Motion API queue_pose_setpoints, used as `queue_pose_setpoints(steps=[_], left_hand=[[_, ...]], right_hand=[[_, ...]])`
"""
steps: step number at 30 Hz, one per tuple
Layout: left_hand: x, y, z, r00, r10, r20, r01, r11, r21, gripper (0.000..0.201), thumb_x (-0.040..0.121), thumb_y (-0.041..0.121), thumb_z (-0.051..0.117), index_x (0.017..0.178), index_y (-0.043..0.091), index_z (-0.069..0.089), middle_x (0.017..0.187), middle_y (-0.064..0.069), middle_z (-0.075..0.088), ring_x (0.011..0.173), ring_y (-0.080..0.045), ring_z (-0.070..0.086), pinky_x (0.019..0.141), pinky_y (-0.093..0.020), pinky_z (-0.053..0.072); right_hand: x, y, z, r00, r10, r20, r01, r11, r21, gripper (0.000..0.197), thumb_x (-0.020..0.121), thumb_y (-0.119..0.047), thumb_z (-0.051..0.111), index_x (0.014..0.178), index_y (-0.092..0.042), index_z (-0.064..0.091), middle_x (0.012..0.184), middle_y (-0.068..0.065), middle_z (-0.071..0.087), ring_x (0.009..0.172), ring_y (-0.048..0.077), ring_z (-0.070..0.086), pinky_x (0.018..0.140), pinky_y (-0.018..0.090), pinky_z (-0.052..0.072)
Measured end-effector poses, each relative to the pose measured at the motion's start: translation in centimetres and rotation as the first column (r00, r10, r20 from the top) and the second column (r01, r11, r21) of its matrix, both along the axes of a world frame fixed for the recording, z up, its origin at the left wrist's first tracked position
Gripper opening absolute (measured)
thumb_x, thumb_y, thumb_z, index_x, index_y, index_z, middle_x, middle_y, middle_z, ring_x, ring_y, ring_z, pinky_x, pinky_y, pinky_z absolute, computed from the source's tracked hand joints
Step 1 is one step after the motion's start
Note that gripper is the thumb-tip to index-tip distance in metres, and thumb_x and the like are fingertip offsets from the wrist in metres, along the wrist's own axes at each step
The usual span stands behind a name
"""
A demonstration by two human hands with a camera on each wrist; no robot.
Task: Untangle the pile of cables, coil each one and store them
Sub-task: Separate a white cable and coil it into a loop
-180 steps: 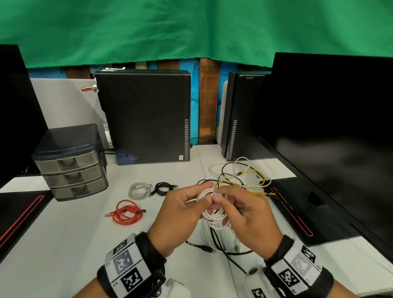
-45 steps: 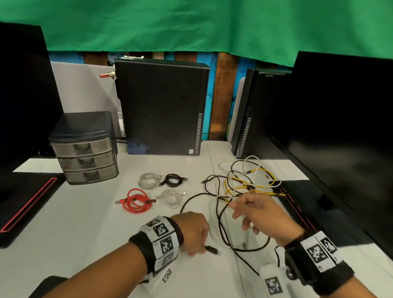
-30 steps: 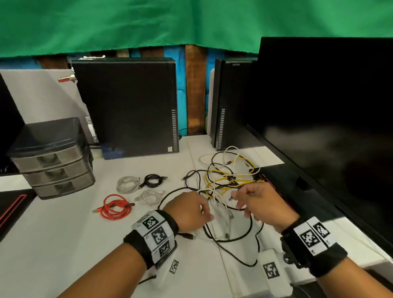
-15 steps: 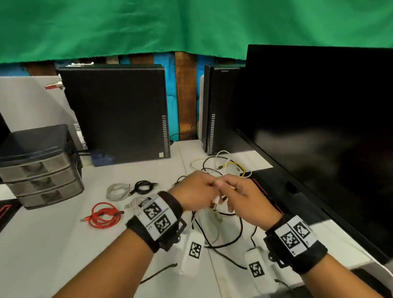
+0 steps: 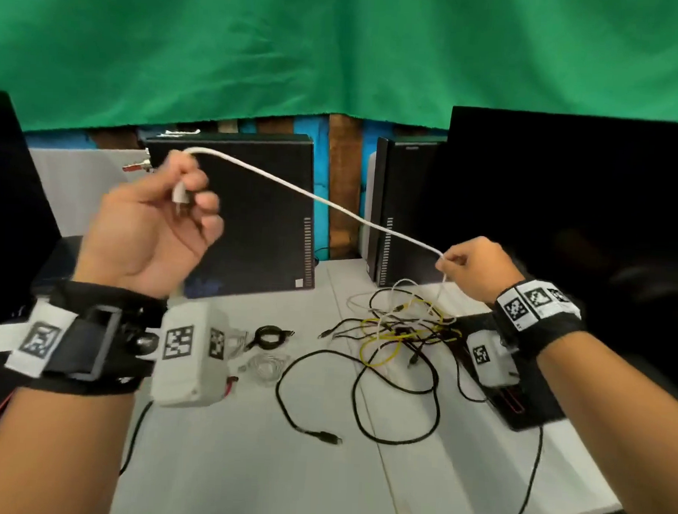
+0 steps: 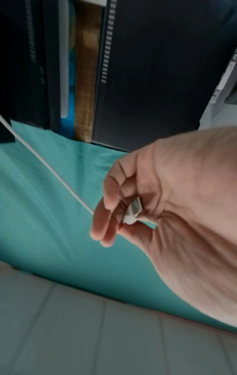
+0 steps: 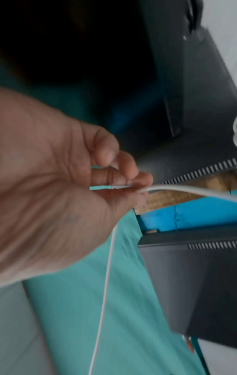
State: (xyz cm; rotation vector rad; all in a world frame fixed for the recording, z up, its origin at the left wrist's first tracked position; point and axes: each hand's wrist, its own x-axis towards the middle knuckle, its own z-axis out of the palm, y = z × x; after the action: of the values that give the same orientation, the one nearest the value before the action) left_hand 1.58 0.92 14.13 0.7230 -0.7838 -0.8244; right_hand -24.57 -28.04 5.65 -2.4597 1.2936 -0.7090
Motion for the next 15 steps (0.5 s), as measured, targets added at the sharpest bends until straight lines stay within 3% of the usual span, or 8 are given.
queue_pose_setpoints(steps=[4,6,7,10,13,15], left_hand=[[1.1,0.5,-0.6,0.998,0.059,0.004,-0.059,0.998,-0.012,0.029,0.104,0.031,0.037,0.081,0.028,0.053,0.068,0.013,0.051,0.063,-0.002,0.051,0.058,-0.015,0.043],[0.7,-0.1,-1.7,0.997,0.075,0.022,-0.075,0.997,0.035,0.026,0.105,0.031,0.038,0.086,0.025,0.055,0.071,0.012,0.053,0.064,-0.005,0.053,0.058,-0.017,0.046],[0.4,-0.5,-2.3,0.996,0.078,0.035,-0.08,0.995,0.062,0.025,0.105,0.031,0.039,0.087,0.024,0.056,0.072,0.01,0.054,0.065,-0.006,0.054,0.058,-0.018,0.047],[-1.4,-2.1,-4.0,0.993,0.068,0.099,-0.085,0.981,0.176,0.023,0.104,0.029,0.044,0.09,0.022,0.06,0.074,0.007,0.06,0.066,-0.009,0.06,0.06,-0.022,0.049],[-3.7,-3.5,-5.2,0.987,0.032,0.156,-0.071,0.965,0.252,0.022,0.105,0.025,0.044,0.09,0.019,0.059,0.079,0.002,0.067,0.065,-0.011,0.066,0.063,-0.025,0.05],[-4.7,-4.0,-5.0,0.979,0.006,0.202,-0.053,0.973,0.223,0.024,0.106,0.024,0.04,0.091,0.019,0.057,0.094,0.0,0.073,0.072,-0.013,0.069,0.066,-0.025,0.052]], right_hand=[[0.6,-0.7,1.6,0.971,-0.239,-0.024,0.237,0.969,-0.068,0.016,0.093,-0.032,0.064,0.085,-0.022,0.074,0.077,0.005,0.069,0.073,0.029,0.064,0.068,0.031,0.05],[1.3,-0.3,2.3,0.969,-0.246,0.007,0.245,0.967,-0.073,0.013,0.093,-0.032,0.065,0.094,-0.023,0.073,0.085,0.005,0.07,0.078,0.028,0.063,0.072,0.032,0.05],[1.9,0.2,2.6,0.977,-0.213,0.028,0.215,0.975,-0.058,0.016,0.091,-0.034,0.066,0.104,-0.026,0.071,0.093,0.001,0.07,0.084,0.026,0.064,0.076,0.033,0.051],[4.3,1.9,2.9,0.997,-0.024,0.075,0.026,0.999,-0.024,0.05,0.086,-0.04,0.073,0.133,-0.029,0.057,0.106,-0.008,0.064,0.095,0.017,0.063,0.084,0.032,0.051],[6.8,4.8,3.3,0.971,0.164,0.174,-0.171,0.985,0.024,0.066,0.083,-0.041,0.079,0.141,-0.03,0.048,0.113,-0.007,0.061,0.095,0.013,0.062,0.084,0.032,0.053],[7.8,6.3,2.8,0.946,0.248,0.21,-0.284,0.945,0.164,0.079,0.079,-0.04,0.082,0.146,-0.032,0.041,0.123,-0.004,0.058,0.101,0.015,0.064,0.082,0.036,0.059]])
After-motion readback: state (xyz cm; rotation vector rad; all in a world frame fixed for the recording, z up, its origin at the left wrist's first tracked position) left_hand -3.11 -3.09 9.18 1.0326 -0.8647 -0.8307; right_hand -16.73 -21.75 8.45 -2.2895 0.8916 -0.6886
